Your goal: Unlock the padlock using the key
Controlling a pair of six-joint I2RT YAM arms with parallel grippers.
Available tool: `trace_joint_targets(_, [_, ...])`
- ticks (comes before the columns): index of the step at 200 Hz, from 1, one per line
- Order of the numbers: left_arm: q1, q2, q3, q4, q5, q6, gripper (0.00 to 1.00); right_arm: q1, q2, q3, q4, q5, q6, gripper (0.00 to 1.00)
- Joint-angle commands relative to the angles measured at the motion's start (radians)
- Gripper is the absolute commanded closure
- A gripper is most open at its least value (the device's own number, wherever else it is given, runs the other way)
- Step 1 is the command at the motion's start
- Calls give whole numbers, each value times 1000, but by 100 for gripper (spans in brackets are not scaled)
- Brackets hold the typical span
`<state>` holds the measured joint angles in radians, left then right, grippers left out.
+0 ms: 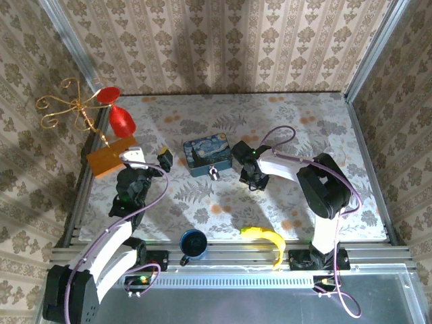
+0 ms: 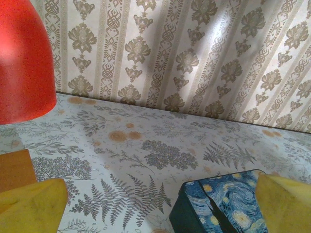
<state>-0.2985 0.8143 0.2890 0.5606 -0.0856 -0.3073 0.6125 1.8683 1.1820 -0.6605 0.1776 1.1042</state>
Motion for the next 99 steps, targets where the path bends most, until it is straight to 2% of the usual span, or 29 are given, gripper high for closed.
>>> trace_joint_targets(1, [9,2,6,19,15,-16,0,3,-13,-44,12,-12,37,51])
trace_joint_targets(31, [9,2,6,19,14,-16,0,7,-37,-88,30,-34,49,54])
trace_joint_targets(53, [9,-1,4,19,14,-21,0,9,-61,-112,28,-36,54,61])
trace_joint_targets(99, [9,-3,6,19,7,-24,0,13,-89,-133,40,-58,55,67])
